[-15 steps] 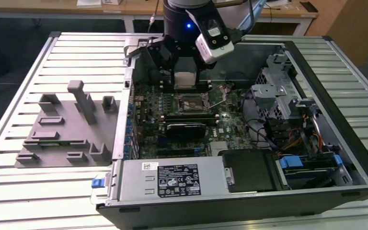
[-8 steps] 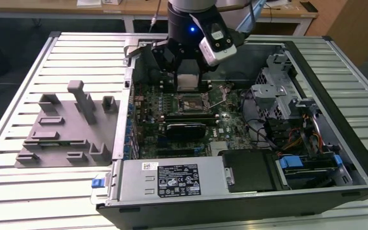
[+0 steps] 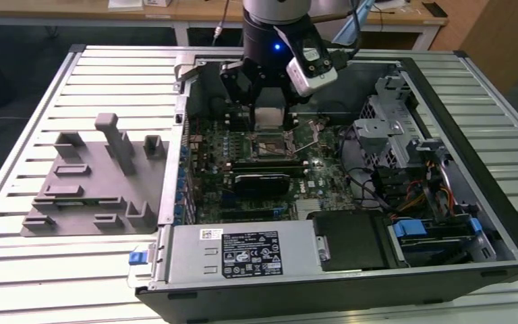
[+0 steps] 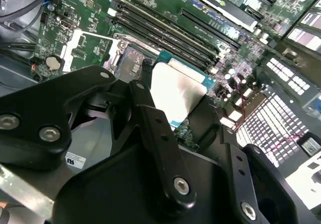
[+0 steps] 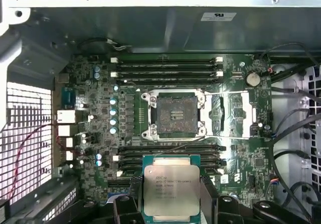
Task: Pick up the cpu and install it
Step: 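Pick up the cpu and move it towards the insertion slot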
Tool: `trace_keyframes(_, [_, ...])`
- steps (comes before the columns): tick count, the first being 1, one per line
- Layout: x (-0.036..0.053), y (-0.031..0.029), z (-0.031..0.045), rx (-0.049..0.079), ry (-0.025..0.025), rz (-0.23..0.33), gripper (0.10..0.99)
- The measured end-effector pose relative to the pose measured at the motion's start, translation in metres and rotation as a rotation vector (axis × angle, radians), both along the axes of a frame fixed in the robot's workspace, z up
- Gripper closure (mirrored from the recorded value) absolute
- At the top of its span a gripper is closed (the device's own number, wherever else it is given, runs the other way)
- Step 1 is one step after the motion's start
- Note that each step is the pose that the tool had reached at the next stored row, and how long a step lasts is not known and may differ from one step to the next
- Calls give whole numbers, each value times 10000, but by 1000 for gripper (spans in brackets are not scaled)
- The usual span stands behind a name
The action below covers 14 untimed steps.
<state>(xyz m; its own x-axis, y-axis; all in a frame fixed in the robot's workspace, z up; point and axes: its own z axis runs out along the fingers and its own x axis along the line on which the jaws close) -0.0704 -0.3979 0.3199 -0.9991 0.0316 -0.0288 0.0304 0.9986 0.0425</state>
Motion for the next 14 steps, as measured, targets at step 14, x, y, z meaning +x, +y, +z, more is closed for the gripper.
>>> trace_keyframes(14, [62,149,-182,-110,0,-7,545])
